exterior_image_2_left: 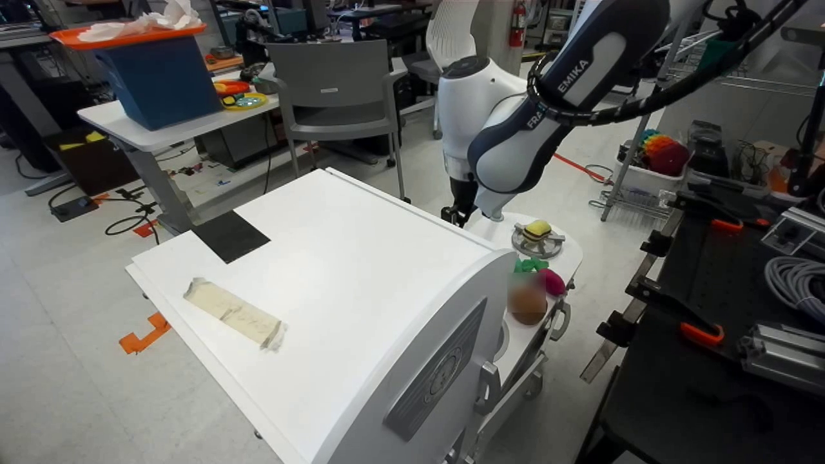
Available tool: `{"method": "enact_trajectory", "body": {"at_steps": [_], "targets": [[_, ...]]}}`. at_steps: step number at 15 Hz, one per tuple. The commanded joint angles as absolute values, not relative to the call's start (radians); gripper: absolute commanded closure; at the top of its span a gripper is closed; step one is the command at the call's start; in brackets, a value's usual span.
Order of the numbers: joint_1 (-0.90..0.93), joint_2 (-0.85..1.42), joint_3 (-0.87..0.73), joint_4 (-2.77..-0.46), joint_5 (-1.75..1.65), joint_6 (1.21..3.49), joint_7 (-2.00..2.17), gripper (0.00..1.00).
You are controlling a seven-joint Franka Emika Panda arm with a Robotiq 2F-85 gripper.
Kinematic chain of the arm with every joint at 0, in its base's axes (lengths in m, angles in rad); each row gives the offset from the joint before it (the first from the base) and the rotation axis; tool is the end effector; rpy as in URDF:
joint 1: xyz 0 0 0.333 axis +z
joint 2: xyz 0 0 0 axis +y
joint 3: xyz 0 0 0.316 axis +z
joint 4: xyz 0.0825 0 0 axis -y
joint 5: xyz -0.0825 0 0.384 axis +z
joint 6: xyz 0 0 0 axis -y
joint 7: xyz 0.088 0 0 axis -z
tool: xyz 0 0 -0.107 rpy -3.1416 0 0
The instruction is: Move the tap to the left
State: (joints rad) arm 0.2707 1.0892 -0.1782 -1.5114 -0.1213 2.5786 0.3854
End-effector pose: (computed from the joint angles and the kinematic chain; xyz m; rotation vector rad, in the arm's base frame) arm 0.6715 0.0786 0.0187 2.9186 -0.1399 0.0587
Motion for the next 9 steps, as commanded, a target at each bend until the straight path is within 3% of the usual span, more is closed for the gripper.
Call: {"method": "enact_trajectory", "body": {"at_steps": [1, 7, 8, 9], "targets": [[0.242, 1.125, -0.226, -1.406, -0.100, 2.523, 0.448, 0.00], [0.190, 0.919, -0.093, -1.546, -0.041, 2.246, 0.335, 0.00], [0.193, 1.046, -0.140, -1.432, -0.071, 2.313, 0.391, 0.00], [0.195, 1.012, -0.117, -1.454, -0.066, 2.281, 0.379, 0.00]]}}
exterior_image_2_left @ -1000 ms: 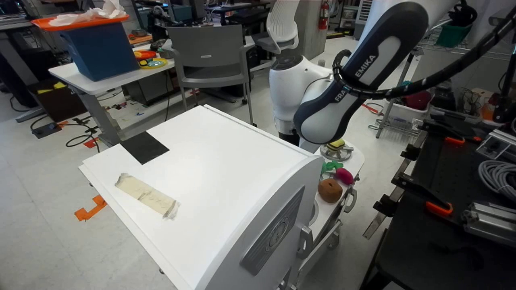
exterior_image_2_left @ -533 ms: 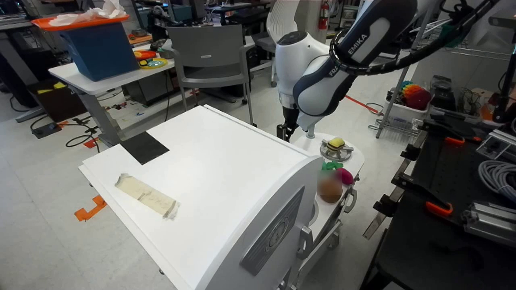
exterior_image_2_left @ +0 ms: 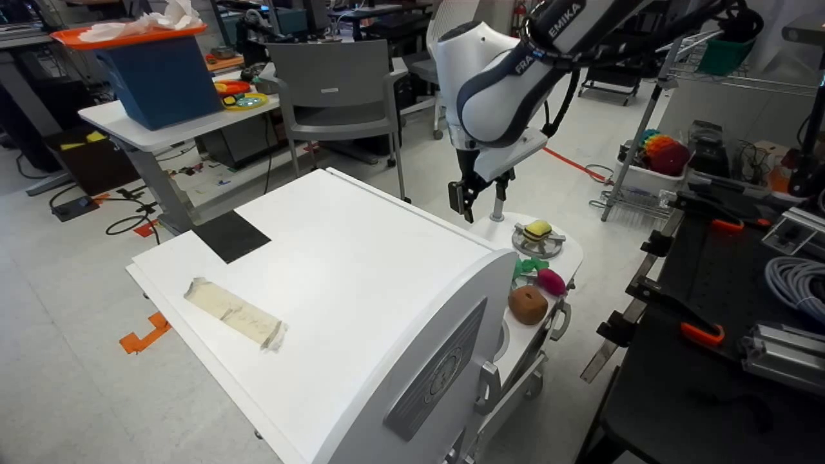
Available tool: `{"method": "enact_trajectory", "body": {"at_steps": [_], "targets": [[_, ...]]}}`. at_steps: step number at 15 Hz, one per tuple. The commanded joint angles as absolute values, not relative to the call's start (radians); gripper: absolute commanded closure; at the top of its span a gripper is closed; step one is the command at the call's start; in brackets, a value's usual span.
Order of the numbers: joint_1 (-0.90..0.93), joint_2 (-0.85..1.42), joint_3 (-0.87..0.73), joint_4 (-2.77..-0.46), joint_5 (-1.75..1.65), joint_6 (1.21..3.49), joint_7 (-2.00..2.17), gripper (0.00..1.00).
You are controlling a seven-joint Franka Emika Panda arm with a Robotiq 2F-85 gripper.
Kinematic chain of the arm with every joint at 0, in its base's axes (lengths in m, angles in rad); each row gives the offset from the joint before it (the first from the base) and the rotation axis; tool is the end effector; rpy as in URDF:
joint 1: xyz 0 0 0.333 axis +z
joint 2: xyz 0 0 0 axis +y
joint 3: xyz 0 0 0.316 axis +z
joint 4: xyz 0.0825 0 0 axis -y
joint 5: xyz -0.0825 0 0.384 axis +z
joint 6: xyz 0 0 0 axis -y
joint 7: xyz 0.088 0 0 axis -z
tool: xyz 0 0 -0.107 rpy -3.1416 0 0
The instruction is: Move the tap to the left
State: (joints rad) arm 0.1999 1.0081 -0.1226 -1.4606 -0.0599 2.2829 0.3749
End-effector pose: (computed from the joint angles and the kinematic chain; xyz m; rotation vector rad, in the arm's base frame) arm 0.6806 0.0624 0.0654 2.9318 -0.3042 -0.2103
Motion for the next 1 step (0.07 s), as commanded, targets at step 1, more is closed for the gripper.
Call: {"method": "enact_trajectory", "body": {"at_steps": [1], "targets": [[0.198, 0.980, -0.103, -1.478, -0.065, 2.262, 0.375, 0.00]]}}
